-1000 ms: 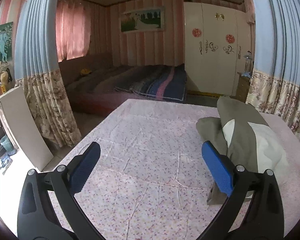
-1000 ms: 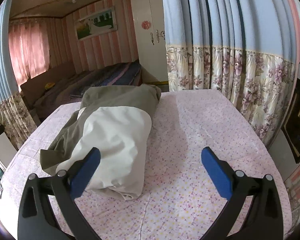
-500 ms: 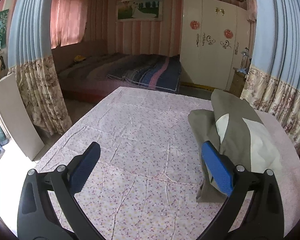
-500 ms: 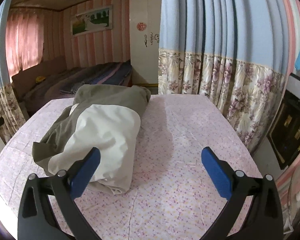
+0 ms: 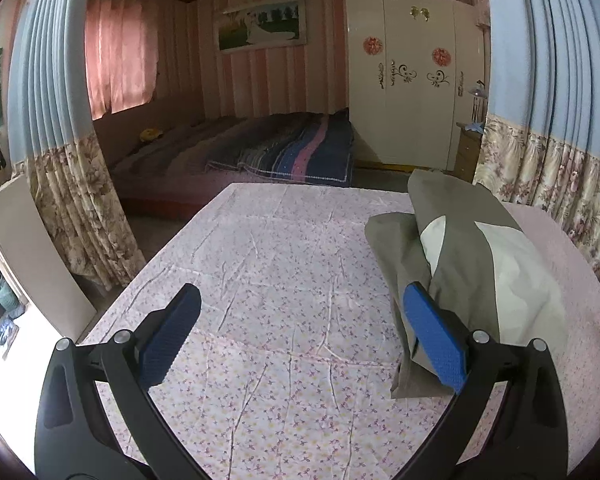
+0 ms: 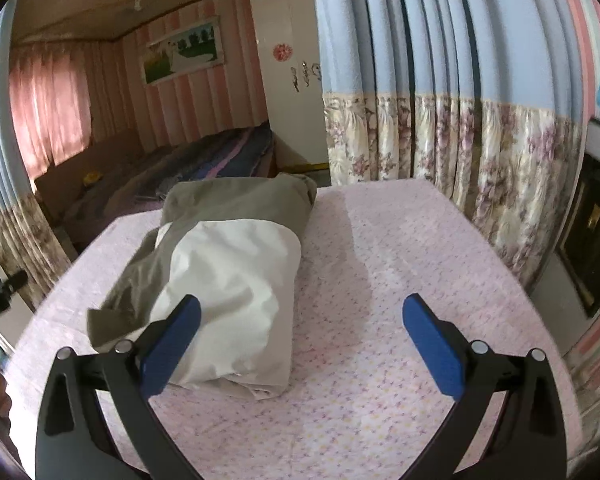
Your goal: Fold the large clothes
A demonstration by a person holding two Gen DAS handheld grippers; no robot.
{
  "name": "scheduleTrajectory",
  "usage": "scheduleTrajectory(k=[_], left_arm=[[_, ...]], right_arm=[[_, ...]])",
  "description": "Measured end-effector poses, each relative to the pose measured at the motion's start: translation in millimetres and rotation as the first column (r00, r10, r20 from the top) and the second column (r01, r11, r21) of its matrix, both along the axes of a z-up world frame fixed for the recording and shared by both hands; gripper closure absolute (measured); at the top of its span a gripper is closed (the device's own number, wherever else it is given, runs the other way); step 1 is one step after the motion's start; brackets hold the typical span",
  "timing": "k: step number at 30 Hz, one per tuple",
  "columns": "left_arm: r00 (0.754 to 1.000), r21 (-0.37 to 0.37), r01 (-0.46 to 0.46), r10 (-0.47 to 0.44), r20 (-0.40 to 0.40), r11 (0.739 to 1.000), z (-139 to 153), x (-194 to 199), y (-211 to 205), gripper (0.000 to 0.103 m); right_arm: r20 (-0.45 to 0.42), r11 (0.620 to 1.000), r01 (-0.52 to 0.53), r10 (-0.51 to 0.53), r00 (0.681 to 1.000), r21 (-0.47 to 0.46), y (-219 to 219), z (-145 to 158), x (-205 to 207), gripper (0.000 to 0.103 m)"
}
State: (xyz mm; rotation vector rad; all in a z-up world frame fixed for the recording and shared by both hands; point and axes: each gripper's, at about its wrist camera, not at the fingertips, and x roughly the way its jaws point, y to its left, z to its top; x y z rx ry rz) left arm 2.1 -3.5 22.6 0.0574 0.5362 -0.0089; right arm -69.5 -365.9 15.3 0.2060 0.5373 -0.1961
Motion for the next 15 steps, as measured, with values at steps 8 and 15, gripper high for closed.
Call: scheduleTrajectory(k=[8,15], left_arm=[[1.000,0.014,0.010,-0.010,0.008,1.000,4,-6,-1,0.003],[1.000,0.023,0.015,-0.015,0.021,1.000,10,-11,-7,0.003]], right_arm=[[0.010,0.998,0.055,-0.054,0.998,-0.013,-2,5,-6,0.002],[0.027,0.990,0.119,-0.117,0.993,-0.079,-1,11,-11,0.002]])
